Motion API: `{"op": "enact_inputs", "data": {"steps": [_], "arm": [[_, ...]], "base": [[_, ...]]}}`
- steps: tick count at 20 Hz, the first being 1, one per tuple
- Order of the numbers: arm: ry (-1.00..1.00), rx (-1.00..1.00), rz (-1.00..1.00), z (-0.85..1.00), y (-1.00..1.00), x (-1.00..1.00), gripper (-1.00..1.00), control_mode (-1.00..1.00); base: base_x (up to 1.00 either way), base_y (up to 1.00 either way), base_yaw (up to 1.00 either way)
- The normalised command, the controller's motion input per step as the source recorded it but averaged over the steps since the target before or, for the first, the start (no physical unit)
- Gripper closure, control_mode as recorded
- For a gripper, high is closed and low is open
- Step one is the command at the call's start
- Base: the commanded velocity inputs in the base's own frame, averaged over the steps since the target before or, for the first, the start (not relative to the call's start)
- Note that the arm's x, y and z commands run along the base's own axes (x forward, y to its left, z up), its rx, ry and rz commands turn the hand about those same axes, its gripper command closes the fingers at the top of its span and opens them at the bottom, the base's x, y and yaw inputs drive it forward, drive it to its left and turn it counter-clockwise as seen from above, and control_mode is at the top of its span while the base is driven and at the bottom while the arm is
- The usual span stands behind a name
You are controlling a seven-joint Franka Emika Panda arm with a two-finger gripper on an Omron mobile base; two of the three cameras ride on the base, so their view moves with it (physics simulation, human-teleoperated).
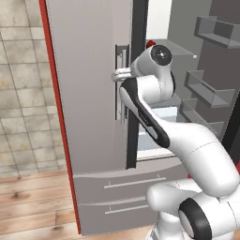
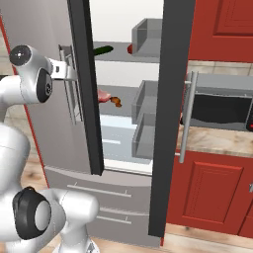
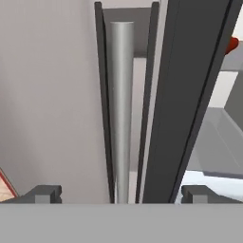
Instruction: Gather the bell pepper and cucumber from the fridge and place them on a tray on the dining counter. Then gather the chicken drumstick and steak from the fridge and place them on the other tray.
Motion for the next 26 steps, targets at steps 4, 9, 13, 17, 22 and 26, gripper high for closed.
{"op": "enact_inputs", "data": {"steps": [4,9,13,17,22,26], "arm": [[0.01,0.0,0.0,0.0,0.01,0.41,-1.0,-1.0],[0.01,0.0,0.0,0.0,0.1,0.41,-1.0,-1.0],[0.01,0.0,0.0,0.0,0.08,0.34,-1.0,-1.0],[0.03,0.0,0.0,0.0,0.05,0.28,-1.0,-1.0],[0.01,0.0,0.0,-0.03,0.01,0.21,-1.0,-1.0],[0.01,0.0,0.0,-0.05,0.0,0.18,-1.0,-1.0]], "base": [[0.0,0.0,0.0],[0.0,0.0,0.0],[0.0,0.0,0.0],[0.0,0.0,0.0],[0.0,0.0,0.0],[0.0,0.0,0.0]]}}
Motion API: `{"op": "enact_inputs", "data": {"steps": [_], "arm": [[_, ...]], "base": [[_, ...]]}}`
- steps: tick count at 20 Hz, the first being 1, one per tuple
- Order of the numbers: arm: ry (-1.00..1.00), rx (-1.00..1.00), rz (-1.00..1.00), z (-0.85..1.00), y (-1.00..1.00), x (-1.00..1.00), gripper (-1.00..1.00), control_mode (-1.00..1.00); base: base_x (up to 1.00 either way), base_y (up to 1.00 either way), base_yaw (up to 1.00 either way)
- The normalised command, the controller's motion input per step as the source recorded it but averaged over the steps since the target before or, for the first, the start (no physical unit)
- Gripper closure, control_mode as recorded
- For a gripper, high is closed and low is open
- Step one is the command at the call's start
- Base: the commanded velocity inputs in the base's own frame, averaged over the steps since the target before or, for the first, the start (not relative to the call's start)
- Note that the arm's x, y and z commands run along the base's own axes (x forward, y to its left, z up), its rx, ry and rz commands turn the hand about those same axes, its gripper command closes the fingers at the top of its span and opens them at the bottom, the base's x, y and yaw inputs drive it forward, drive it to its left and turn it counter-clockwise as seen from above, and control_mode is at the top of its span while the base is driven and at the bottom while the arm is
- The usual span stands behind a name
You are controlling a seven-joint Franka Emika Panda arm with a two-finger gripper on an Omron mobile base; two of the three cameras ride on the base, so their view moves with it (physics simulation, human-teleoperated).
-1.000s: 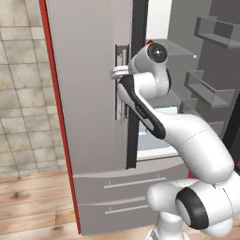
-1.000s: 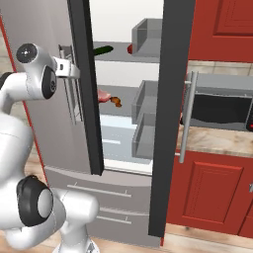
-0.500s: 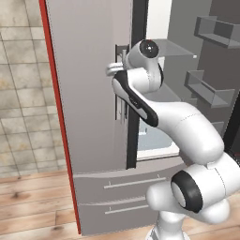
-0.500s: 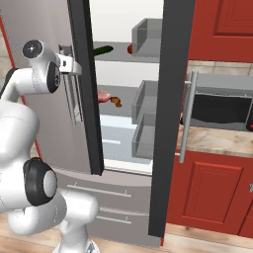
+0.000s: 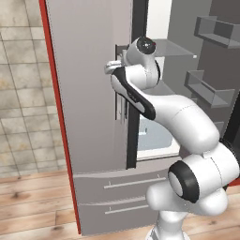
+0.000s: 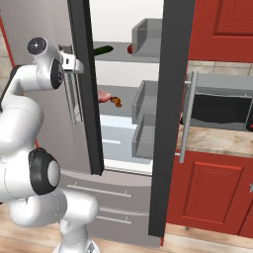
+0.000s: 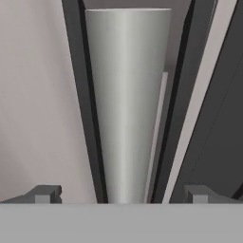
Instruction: Gather the bell pepper and cucumber from the fridge and place them on a tray on the dining counter. Then gather the chicken drumstick and steak from the fridge and place them on the other tray.
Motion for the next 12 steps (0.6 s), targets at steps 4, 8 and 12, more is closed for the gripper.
{"op": "enact_inputs", "data": {"steps": [4,8,12], "arm": [[0.0,0.0,0.0,-0.07,0.0,0.17,-1.0,-1.0],[0.0,0.0,0.0,-0.12,0.03,0.17,1.0,-1.0],[0.0,0.0,0.0,-0.13,0.03,0.22,1.0,-1.0]], "base": [[0.0,0.0,0.0],[0.0,0.0,0.0],[0.0,0.0,0.0]]}}
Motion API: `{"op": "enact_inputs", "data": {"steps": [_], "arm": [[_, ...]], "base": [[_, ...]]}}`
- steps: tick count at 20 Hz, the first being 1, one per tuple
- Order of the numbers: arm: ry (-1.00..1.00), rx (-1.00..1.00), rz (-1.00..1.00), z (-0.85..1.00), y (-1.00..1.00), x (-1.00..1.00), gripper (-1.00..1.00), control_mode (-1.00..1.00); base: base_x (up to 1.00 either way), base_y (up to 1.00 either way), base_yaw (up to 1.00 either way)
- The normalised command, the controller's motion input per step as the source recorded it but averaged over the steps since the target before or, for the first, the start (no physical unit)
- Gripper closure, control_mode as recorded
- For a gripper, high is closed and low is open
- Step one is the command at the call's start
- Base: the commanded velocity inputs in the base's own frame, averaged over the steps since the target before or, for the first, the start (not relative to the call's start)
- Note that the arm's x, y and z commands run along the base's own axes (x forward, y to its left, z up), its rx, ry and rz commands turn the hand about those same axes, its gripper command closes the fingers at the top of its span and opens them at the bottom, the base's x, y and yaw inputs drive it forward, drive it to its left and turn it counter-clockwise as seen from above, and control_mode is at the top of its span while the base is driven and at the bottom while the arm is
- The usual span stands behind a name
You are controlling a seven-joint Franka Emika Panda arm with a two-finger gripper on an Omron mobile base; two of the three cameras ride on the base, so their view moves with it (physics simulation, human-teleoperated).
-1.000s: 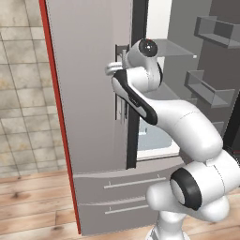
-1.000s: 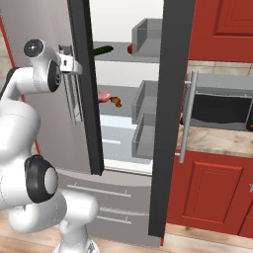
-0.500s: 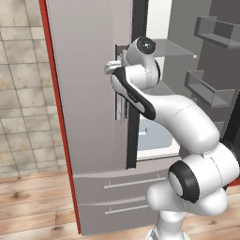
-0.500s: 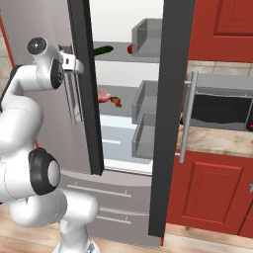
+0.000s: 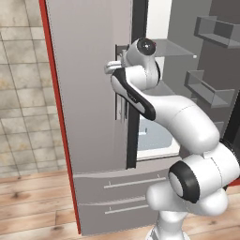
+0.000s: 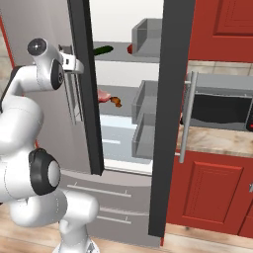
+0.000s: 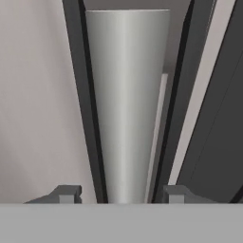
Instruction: Gather the bell pepper and cucumber from the fridge and place them on a tray on the dining counter. Then gather the chicken drumstick and steak from the fridge and place them on the other tray.
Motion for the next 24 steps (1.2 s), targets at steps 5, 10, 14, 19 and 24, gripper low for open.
{"op": "enact_inputs", "data": {"steps": [5,10,14,19,24], "arm": [[0.01,0.0,0.0,-0.07,0.02,0.09,1.0,-1.0],[0.02,-0.01,0.0,-0.04,0.1,-0.01,1.0,-1.0],[0.0,-0.01,0.03,0.0,0.32,-0.52,1.0,-1.0],[0.0,0.0,0.1,0.0,0.53,-0.76,1.0,-1.0],[0.0,0.0,0.15,0.0,0.65,-0.79,1.0,-1.0]], "base": [[0.0,0.0,0.0],[0.0,0.0,0.0],[0.0,0.0,0.0],[0.0,0.0,0.0],[0.0,0.0,0.0]]}}
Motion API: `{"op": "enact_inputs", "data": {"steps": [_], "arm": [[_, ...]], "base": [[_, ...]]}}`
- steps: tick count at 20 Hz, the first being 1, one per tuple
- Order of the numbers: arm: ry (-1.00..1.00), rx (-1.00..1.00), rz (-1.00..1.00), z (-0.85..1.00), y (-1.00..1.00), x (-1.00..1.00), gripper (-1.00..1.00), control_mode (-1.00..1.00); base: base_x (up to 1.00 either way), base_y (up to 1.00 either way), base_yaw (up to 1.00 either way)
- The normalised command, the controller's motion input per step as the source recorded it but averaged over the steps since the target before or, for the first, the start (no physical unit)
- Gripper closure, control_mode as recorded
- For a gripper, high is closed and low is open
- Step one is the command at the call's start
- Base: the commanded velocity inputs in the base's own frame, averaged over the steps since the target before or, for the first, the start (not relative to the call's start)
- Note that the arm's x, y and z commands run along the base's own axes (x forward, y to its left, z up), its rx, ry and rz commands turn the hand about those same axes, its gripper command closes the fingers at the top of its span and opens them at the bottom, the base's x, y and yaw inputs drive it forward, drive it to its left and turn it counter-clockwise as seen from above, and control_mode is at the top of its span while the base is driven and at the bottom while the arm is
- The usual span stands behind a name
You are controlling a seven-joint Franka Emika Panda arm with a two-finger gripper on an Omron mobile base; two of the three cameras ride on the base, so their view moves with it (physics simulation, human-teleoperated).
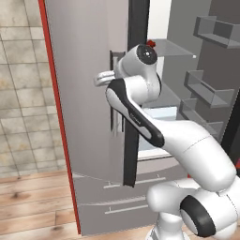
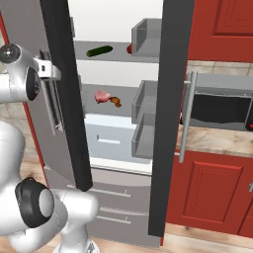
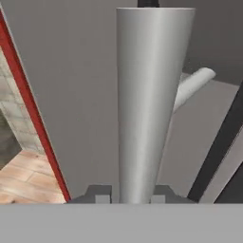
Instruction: Gather the bell pepper and cucumber from the fridge and place them on a tray on the dining counter. Then gather the chicken drumstick and steak from the fridge and place them on the other tray.
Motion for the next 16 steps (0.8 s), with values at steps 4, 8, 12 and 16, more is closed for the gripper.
{"op": "enact_inputs", "data": {"steps": [4,8,12,16], "arm": [[0.0,0.0,0.17,0.0,0.66,-0.76,1.0,-1.0],[0.01,-0.01,0.13,-0.01,0.74,-0.65,-1.0,-1.0],[0.01,-0.02,0.03,-0.11,0.34,-0.41,-1.0,-1.0],[-0.05,0.02,0.0,-0.01,-0.05,-0.56,-1.0,-1.0]], "base": [[0.0,0.0,0.0],[0.0,0.0,0.0],[0.0,0.0,0.0],[0.0,0.0,0.0]]}}
